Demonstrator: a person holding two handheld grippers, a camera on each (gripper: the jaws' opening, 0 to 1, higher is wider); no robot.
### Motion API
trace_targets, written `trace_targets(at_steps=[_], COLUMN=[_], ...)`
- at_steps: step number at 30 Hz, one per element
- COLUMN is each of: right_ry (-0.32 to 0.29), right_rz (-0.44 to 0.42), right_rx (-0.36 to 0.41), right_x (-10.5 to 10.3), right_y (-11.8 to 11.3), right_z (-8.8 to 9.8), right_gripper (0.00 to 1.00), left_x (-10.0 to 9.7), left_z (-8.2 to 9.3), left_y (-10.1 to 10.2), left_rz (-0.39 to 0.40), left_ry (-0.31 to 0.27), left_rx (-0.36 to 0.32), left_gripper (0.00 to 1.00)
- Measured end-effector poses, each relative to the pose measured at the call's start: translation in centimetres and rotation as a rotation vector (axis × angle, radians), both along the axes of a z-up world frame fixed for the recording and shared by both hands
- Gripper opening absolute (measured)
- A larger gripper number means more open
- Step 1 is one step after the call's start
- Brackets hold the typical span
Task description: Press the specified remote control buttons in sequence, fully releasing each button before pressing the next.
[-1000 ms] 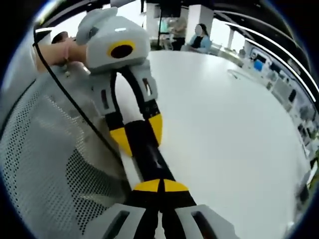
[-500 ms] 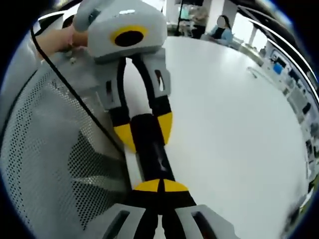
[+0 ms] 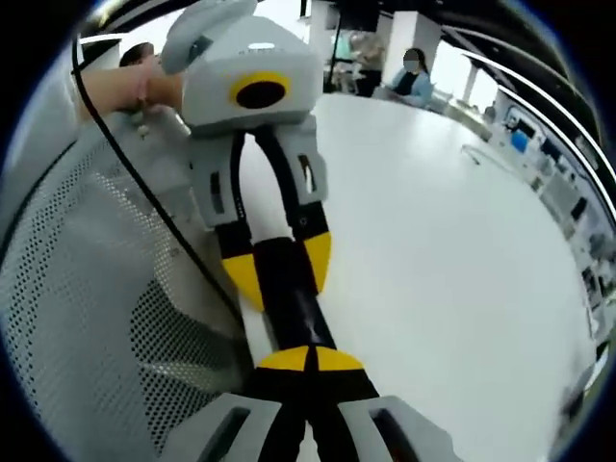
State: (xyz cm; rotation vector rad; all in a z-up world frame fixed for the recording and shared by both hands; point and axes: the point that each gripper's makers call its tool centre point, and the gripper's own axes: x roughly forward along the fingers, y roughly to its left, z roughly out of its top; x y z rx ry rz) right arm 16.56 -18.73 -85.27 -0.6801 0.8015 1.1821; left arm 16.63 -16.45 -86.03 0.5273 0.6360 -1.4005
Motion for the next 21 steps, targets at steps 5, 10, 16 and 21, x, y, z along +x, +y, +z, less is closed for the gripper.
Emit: trace_targets(at_steps=[5,10,16,21], right_ry=[0.0,0.011,-0.003,-0.07], right_rz=[0.026,0.031,-0.005,0.035], right_rx=[-0.021,-0.043,-0.028,-0.042], right_x=[0.12,0.12,0.04,-0.14], right_y=[-0.12,-0.12,-0.18,-0.14], right_z=[0.02,-0.06,-0.08,0.03], right_gripper=[0.0,0.0,0.0,0.0], left_x=[0.0,0.0,-0.01,0.03], left_z=[0.01,0.01,0.04,0.06], left_y=[0.0,0.0,0.0,-0.03], left_rz=[-0.001,-0.002,-0.002,0.008], left_ry=[-0.002,-0.002,-0.002,0.009], left_rx=[0.0,0.001,0.001,-0.002], left_gripper=[0.24,0.24,0.24,0.24])
